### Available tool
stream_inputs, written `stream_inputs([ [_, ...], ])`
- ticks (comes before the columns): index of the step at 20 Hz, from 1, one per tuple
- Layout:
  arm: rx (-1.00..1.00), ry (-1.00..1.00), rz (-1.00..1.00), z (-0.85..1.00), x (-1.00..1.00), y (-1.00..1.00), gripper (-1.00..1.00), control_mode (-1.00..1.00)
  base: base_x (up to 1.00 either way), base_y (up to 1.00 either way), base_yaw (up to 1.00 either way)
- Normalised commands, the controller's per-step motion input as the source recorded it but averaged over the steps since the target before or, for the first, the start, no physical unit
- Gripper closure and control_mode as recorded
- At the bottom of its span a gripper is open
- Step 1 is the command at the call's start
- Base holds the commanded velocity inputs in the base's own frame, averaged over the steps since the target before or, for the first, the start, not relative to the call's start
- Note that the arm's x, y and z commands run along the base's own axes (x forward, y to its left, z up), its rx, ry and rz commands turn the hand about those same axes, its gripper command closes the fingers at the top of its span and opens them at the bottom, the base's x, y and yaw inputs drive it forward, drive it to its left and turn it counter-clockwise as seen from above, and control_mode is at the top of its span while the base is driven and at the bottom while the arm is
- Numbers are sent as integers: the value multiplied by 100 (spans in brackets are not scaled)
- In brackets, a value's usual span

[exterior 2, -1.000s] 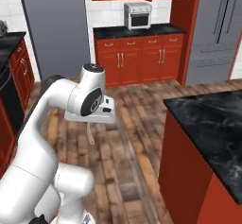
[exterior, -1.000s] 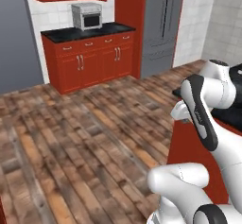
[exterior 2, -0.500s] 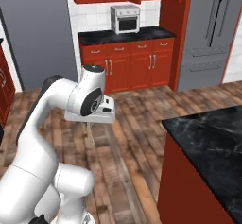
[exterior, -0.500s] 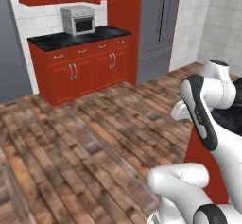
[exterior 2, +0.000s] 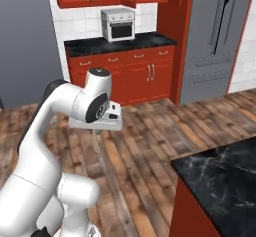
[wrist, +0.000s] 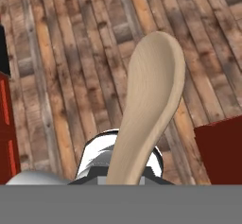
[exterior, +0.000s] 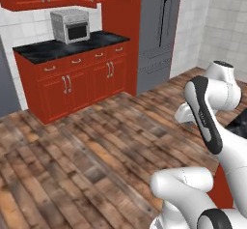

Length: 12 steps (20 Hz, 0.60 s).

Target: Organize the utensils by type. Pick up the wooden spoons from the counter and place them in the open cabinet. Then pick up the metallic utensils from the counter and place them in the open drawer.

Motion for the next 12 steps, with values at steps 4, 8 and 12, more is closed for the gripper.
stream_inputs([
  [4,0,0,0,0,0,0,100,100,100,20,-13],
  [8,0,0,0,0,0,0,100,100,100,22,-16],
  [12,0,0,0,0,0,0,100,100,100,13,-17],
])
